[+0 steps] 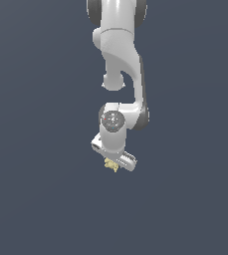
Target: Pick up the object and move it to a goal position.
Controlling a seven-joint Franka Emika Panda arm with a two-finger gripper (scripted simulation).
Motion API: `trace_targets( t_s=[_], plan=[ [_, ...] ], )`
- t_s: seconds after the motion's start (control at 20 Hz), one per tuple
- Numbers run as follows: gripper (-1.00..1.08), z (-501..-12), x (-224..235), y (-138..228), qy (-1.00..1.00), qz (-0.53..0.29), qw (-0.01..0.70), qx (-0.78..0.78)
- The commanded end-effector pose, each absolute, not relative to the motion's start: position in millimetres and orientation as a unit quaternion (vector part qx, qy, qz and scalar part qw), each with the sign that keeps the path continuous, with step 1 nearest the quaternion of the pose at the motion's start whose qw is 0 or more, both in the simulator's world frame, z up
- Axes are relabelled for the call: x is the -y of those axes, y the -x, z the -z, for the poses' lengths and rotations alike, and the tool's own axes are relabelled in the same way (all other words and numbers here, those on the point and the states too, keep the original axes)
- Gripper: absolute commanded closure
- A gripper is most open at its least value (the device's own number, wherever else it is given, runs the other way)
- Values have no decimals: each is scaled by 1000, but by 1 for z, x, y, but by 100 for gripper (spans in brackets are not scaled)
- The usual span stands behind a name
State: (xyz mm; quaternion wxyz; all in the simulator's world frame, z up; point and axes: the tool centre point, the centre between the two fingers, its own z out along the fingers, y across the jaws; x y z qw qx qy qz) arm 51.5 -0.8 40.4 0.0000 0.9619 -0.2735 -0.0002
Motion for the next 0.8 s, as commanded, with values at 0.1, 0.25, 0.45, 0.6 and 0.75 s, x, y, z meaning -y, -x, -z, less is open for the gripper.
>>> trace_targets(
  t_s=[0.1,0.25,0.45,0.6,0.75],
  plan=[
    [108,-40,1,-52,-962,0,0,274],
    [108,-40,1,-52,-962,0,0,274],
    [108,-44,1,-50,-962,0,0,274],
    [108,-51,1,-48,-962,0,0,274],
    [108,-63,1,-44,-962,0,0,274]
  ],
)
